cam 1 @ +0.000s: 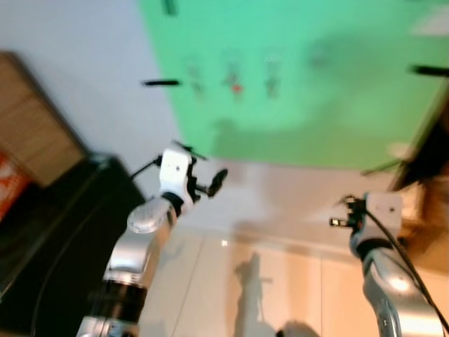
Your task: Hang keys on a hook
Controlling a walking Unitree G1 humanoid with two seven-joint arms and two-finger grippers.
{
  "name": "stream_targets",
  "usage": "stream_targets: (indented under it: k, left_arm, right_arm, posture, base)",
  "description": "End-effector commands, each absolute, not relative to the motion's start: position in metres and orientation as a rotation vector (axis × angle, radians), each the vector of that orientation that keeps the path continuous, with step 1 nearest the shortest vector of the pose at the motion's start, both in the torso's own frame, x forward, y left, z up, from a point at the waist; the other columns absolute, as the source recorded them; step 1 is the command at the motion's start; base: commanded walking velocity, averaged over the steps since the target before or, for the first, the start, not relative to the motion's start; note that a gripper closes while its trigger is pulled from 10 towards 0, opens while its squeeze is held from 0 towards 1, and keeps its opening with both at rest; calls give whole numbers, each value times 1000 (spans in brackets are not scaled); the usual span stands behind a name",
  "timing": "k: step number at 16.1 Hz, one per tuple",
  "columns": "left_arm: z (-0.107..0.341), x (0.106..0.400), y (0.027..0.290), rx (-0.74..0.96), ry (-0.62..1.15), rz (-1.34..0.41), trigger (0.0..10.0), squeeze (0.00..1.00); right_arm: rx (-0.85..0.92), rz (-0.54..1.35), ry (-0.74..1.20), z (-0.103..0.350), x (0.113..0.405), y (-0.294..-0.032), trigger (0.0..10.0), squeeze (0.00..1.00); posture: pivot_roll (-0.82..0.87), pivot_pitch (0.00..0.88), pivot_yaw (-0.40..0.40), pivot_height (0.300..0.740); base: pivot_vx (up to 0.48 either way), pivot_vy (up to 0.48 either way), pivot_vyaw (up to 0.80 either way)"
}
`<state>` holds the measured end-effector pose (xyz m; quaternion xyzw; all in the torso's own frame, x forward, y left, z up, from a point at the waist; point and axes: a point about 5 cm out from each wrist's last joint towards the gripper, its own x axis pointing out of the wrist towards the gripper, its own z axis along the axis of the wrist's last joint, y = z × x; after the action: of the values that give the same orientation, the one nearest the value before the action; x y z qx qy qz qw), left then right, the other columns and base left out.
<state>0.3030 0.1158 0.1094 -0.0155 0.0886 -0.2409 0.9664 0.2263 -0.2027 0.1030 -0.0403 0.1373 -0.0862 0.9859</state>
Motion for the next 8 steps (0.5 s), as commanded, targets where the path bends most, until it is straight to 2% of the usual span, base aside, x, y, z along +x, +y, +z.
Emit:
stream_targets:
  k: [1, 2, 4, 6, 8]
  left_arm:
    - [104, 302, 115, -23, 252, -497, 10000, 0]
    - [101, 301, 115, -53, 292, -507, 10000, 0]
    - [102, 300, 116, 11, 278, -534, 10000, 0]
    - [105, 299, 119, -12, 271, -534, 10000, 0]
    - [109, 299, 134, 69, 277, -535, 10000, 0]
  right_arm:
    - [-77, -159, 274, 105, 228, -200, 10000, 0]
    - [-77, -159, 274, 105, 228, -200, 10000, 0]
    - [-76, -158, 273, 105, 228, -200, 10000, 0]
    - [-78, -155, 272, 105, 228, -199, 10000, 0]
    - [-78, -157, 259, 106, 229, -196, 10000, 0]
  posture:
    - [-231, 0, 190, 740]
    - [-231, 0, 190, 740]
    - [-231, 0, 190, 740]
    - [-228, 0, 192, 740]
    - [-215, 0, 205, 740]
  base:
    - [0, 0, -800]
    - [0, 0, -800]
    - [0, 0, -800]
    - [0, 0, -800]
    - [0, 0, -800]
